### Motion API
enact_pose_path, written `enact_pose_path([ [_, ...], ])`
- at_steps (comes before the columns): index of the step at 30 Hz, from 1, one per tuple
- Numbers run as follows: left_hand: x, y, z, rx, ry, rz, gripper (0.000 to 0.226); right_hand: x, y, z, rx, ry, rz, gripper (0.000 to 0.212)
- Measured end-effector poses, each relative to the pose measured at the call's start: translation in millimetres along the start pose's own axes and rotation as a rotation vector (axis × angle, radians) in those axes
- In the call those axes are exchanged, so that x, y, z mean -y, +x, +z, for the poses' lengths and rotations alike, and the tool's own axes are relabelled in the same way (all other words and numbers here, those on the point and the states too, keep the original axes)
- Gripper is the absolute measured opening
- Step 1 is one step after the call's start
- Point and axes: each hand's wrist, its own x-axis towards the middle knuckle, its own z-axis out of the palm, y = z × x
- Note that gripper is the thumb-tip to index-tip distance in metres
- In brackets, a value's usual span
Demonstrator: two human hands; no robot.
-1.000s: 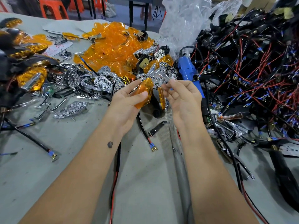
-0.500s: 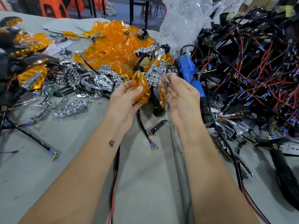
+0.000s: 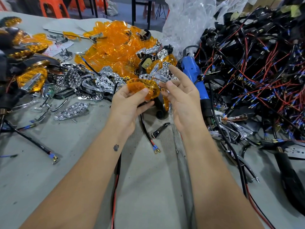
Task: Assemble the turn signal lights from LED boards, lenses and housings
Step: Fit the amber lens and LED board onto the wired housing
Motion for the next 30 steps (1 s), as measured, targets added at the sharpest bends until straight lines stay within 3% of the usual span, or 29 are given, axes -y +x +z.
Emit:
enact_pose_path([
  [8,3.0,0.3,0.6,-0.014,0.076,0.153,0.016,2.0,-6.7,3.2,0.064,-0.249,-0.068,0.022],
  [16,1.5,0.1,2.6,-0.002,0.020,0.029,0.015,2.0,-5.9,4.4,0.082,-0.206,-0.076,0.067],
  [24,0.9,-1.5,-0.4,0.084,-0.004,0.048,0.018,4.1,-7.3,4.3,0.139,0.012,0.025,0.031],
  [30,2.3,2.1,-2.0,0.130,-0.143,0.000,0.022,4.6,-6.0,5.3,0.137,0.058,0.021,0.029],
])
